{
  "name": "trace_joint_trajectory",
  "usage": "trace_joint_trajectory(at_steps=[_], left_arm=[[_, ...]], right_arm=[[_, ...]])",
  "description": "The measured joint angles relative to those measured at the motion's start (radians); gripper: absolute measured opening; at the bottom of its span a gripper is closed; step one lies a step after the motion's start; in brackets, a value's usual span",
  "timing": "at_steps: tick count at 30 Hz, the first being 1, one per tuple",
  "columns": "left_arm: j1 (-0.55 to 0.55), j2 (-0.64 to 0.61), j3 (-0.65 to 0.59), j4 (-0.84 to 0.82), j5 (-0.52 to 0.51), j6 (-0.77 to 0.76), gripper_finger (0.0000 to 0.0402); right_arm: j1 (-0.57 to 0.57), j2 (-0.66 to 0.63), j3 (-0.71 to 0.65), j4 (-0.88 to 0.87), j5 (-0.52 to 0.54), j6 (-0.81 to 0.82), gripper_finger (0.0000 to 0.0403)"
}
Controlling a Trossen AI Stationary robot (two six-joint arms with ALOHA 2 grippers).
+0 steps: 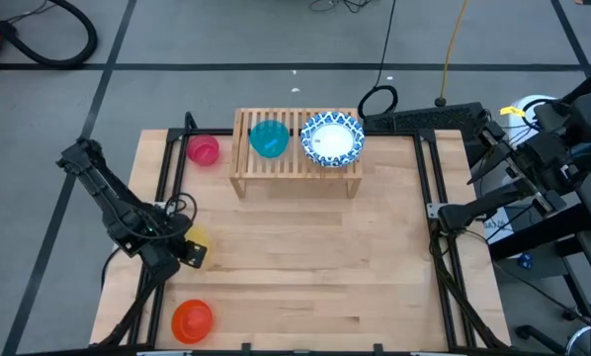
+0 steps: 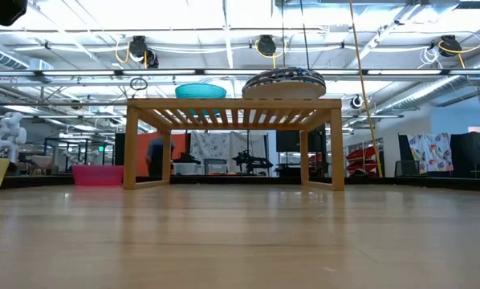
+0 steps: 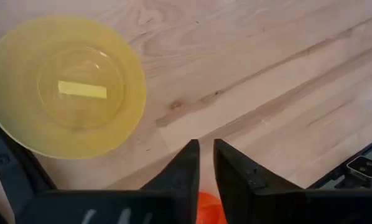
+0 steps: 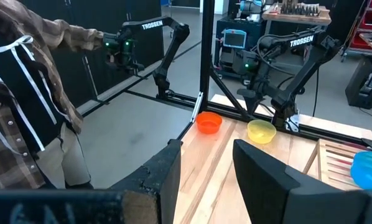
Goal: Place and stack bowls onto a shelf
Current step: Stack the yellow bowl on top of the blue bowl on the shelf
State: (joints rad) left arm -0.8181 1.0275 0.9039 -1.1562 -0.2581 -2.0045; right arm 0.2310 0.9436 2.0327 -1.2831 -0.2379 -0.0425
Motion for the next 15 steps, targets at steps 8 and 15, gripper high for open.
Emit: trace_joint_trajectory(at_steps=[8,15], left_arm=[[0.027,0.003,-0.040,0.000,0.000,0.099,0.0094],[0.041,0.035,-0.151,0.043,0.024,0.108,0.0095]], right_arm=[[0.000,0.000,0.000,0.000,0.000,0.003,0.0141],[0.000,0.000,0.000,0.000,0.000,0.003,0.0141]])
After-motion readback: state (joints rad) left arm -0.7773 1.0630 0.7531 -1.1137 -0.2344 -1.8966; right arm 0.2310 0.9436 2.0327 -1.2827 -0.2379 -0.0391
